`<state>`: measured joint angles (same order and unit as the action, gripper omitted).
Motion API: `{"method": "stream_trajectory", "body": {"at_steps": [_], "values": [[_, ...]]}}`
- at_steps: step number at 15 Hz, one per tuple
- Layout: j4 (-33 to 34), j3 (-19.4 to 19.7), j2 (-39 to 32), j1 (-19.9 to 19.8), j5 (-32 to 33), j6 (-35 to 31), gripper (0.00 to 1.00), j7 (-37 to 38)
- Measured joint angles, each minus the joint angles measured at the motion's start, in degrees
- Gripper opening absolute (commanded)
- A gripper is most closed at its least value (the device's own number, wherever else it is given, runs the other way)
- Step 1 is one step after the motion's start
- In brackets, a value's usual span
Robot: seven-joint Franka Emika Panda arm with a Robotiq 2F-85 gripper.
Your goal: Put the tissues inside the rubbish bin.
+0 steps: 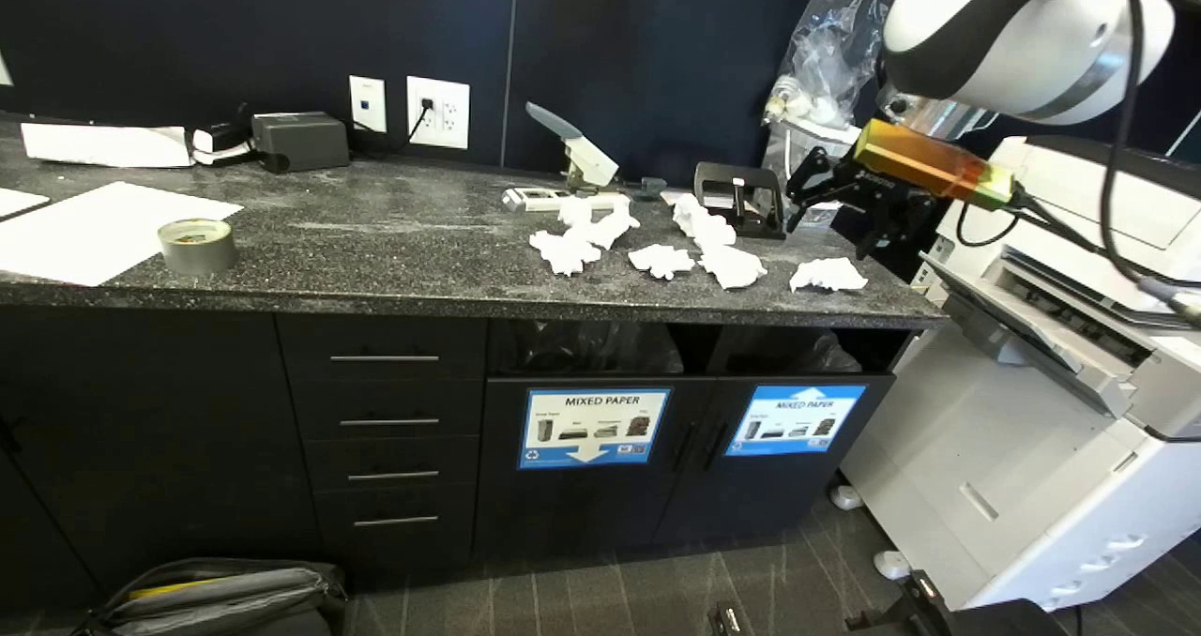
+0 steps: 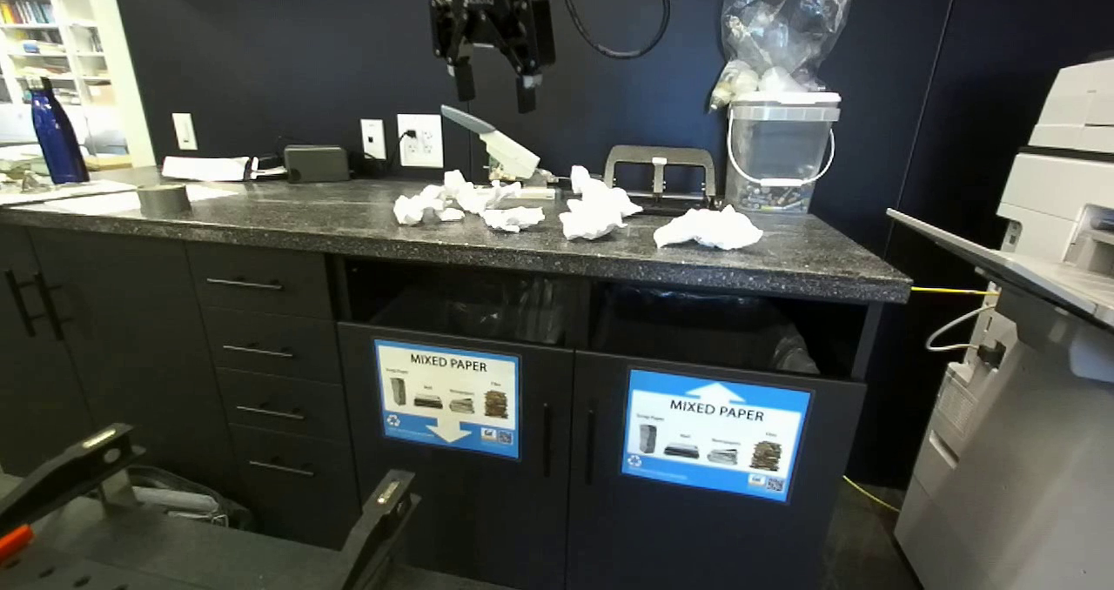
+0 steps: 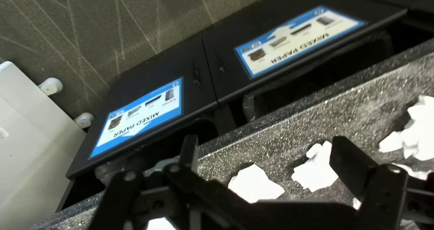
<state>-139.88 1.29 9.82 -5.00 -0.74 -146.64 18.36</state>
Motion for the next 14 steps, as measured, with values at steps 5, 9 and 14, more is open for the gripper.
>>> {"method": "stream_trajectory", "body": {"at_steps": [5,9,14], "values": [[13.2,1.2,-18.4,-0.5,4.1,-9.2,1.00,16.6],[26.5,7.8,-31.7,3.0,6.4,-10.2,1.00,28.8],[42.3,14.4,-44.8,4.5,3.8,-7.9,1.00,39.1]]}}
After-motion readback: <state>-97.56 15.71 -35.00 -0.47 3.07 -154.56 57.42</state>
